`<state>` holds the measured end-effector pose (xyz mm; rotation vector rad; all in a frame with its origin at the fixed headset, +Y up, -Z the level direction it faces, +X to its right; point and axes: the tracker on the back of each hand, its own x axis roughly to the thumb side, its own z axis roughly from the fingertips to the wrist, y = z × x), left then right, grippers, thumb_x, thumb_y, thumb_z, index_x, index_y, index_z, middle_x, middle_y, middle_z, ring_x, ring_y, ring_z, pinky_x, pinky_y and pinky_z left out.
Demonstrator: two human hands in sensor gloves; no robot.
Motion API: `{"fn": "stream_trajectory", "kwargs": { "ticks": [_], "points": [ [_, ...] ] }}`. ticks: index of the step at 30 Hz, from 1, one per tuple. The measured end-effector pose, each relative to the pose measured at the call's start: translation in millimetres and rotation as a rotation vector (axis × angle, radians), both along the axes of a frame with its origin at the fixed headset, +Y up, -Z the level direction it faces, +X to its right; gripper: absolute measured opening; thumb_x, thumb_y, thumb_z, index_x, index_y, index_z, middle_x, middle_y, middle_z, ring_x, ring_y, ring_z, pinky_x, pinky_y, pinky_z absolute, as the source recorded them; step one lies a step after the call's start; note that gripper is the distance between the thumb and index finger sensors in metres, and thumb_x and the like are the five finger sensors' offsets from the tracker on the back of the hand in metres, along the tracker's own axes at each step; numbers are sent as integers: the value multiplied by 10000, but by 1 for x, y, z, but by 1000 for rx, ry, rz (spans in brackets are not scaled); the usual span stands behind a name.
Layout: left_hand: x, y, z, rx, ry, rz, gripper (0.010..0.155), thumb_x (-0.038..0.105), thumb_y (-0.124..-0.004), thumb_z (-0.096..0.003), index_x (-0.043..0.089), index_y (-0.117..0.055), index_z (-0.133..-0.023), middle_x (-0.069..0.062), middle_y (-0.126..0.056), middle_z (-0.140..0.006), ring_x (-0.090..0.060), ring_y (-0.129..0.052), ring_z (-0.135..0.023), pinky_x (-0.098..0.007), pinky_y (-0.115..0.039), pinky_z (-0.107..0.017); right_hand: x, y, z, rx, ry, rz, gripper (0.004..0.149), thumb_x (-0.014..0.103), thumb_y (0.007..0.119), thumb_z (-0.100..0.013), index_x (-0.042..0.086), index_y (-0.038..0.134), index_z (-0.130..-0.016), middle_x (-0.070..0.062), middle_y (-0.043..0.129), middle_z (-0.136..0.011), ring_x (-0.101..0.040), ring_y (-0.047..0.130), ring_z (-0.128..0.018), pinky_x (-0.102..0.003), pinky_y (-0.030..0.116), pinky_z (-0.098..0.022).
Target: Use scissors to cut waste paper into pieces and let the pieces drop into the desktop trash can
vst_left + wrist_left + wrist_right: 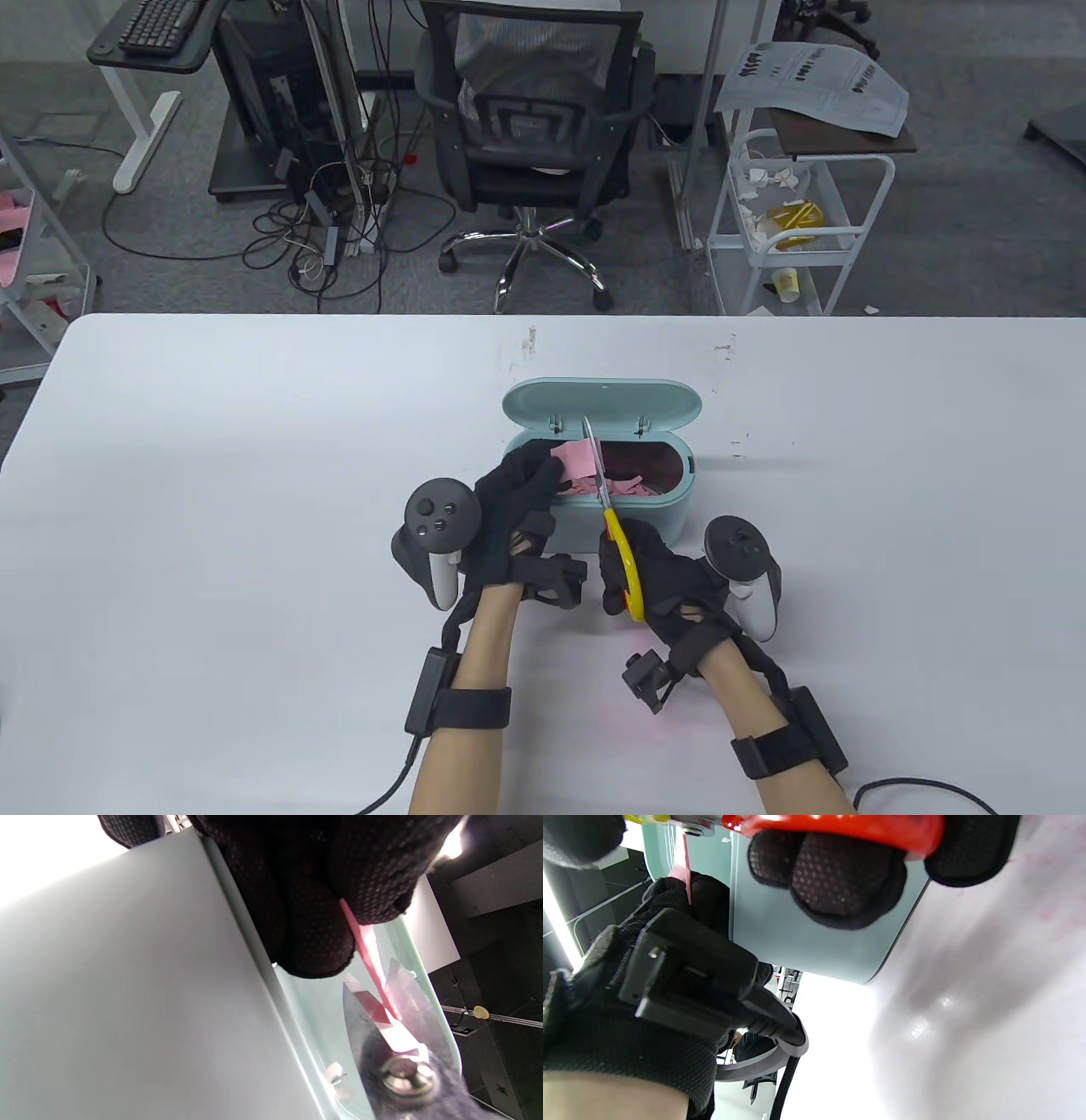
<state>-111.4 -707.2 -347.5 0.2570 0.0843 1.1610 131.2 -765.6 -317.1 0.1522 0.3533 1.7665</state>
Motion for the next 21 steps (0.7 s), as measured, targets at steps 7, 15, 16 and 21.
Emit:
{"fn": "stream_trajectory", "kwargs": {
  "ticks": [7, 15, 16, 21],
  "points": [
    [-1, 1, -1, -3, -20, 1, 367, 412, -853, -469, 275, -935, -799, 73, -1110, -617, -153, -1085, -582, -639, -551, -737, -1, 2, 1, 7, -55, -33, 778, 648, 720, -375, 111, 515, -899, 62, 865, -617, -129, 988, -289, -564, 761, -506],
    [-2, -1, -1, -2, -10, 25, 367, 424, -864, -464, 282, -938, -795, 81, -1118, -618, -142, -1092, -582, -631, -561, -736, 5, 1, 4, 32, -125, -76, 753, 637, 746, -366, 110, 571, -874, 71, 899, -569, -108, 1002, -229, -535, 796, -480],
    [-2, -1, -1, -1, -7, 27, 370, 429, -865, -464, 281, -939, -795, 79, -1119, -618, -142, -1092, -581, -630, -561, -736, 5, 0, 5, 25, -116, -82, 762, 647, 741, -366, 112, 565, -880, 69, 896, -576, -116, 1000, -241, -543, 785, -487],
    [-3, -2, 0, 2, 3, 37, 368, 459, -866, -463, 301, -943, -786, 103, -1122, -616, -125, -1096, -579, -620, -568, -735, 7, -5, 10, -4, -44, -61, 861, 720, 729, -352, 134, 480, -932, 44, 839, -669, -161, 981, -373, -598, 714, -536]
  ]
}}
